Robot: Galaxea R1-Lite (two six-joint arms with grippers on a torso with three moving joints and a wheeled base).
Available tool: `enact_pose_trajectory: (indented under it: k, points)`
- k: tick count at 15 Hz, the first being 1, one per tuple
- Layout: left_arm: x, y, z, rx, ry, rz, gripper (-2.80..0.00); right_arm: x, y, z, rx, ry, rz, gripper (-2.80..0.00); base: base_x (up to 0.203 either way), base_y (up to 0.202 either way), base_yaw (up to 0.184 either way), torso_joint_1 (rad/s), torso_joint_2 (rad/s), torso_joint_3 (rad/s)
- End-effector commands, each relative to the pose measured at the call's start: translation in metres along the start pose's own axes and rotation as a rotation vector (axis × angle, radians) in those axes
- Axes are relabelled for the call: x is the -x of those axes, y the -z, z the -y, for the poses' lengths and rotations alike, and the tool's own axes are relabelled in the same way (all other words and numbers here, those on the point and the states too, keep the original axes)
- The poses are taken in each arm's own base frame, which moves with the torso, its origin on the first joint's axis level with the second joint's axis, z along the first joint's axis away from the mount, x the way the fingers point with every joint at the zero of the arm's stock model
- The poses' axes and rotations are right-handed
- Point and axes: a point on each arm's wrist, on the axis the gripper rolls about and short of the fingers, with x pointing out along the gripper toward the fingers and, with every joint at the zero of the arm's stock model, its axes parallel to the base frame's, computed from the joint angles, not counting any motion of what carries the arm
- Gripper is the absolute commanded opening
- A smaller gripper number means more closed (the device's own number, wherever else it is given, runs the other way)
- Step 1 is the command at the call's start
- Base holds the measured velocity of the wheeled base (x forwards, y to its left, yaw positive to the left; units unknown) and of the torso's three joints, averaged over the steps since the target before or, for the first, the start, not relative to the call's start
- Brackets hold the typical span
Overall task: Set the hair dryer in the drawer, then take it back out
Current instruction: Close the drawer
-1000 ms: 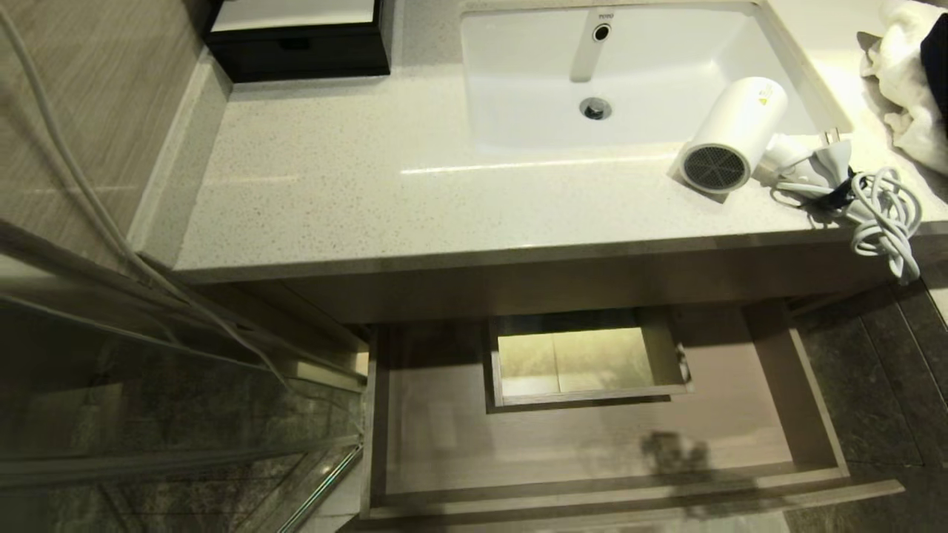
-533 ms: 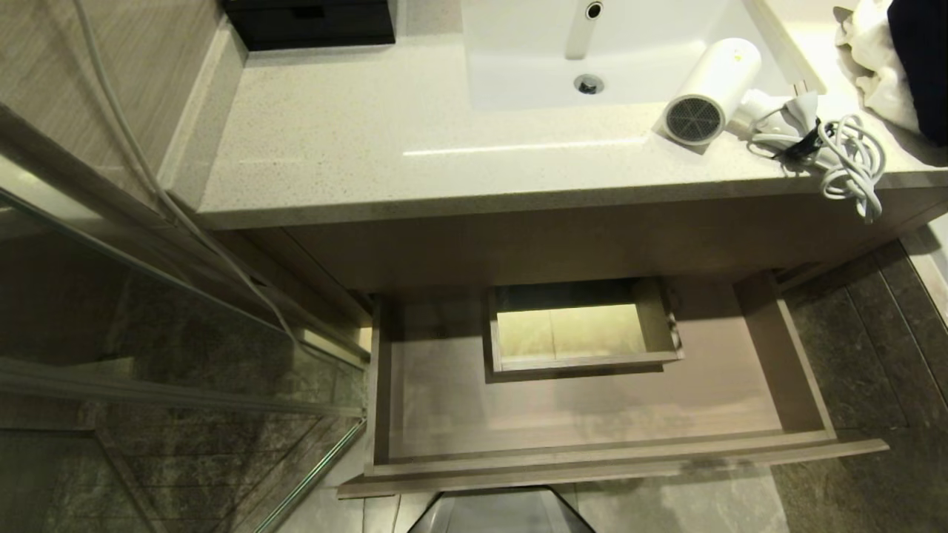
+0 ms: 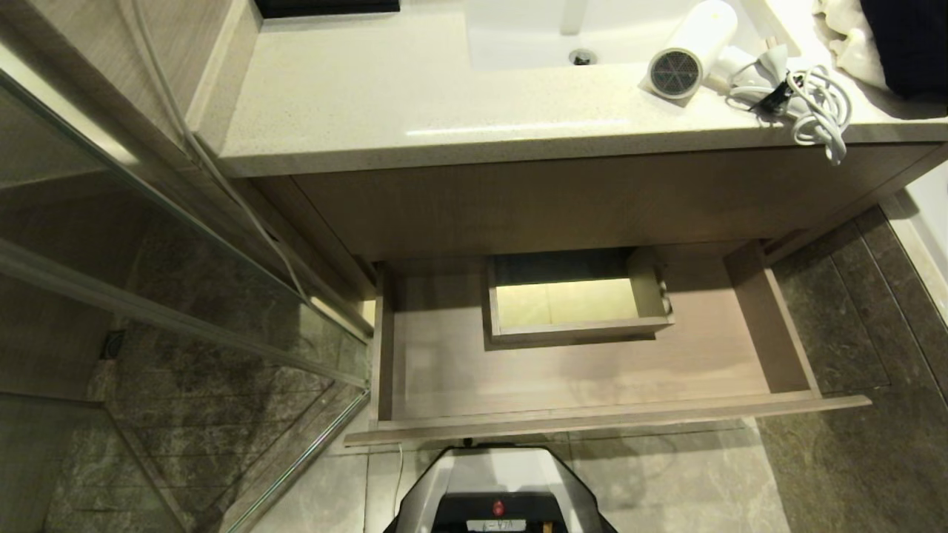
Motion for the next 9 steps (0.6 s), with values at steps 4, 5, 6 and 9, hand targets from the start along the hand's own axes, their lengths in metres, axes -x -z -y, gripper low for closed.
enact_pose_trajectory:
  k: [4,5,6,9]
  points:
    - [-0.0001,0.0005,0.0,0.0,0.0,-0.001,-2.8,0.0022,0.003,0.0002,-0.019,0.057,-0.011,-2.8,0.0,0.0,0.0,-0.228,0.08,-0.128]
    - [-0.0001,0.0005,0.0,0.0,0.0,-0.001,-2.8,0.0027,0.0031,-0.0001,-0.021,0.057,-0.007,-2.8,0.0,0.0,0.0,-0.196,0.31,0.078]
    - [-0.0001,0.0005,0.0,0.0,0.0,-0.001,-2.8,0.0031,0.003,-0.0004,-0.021,0.054,-0.004,-2.8,0.0,0.0,0.0,-0.196,0.34,0.099]
    - [-0.0001,0.0005,0.0,0.0,0.0,-0.001,-2.8,0.004,0.0019,-0.0002,-0.02,0.054,0.005,-2.8,0.0,0.0,0.0,-0.196,0.32,0.131]
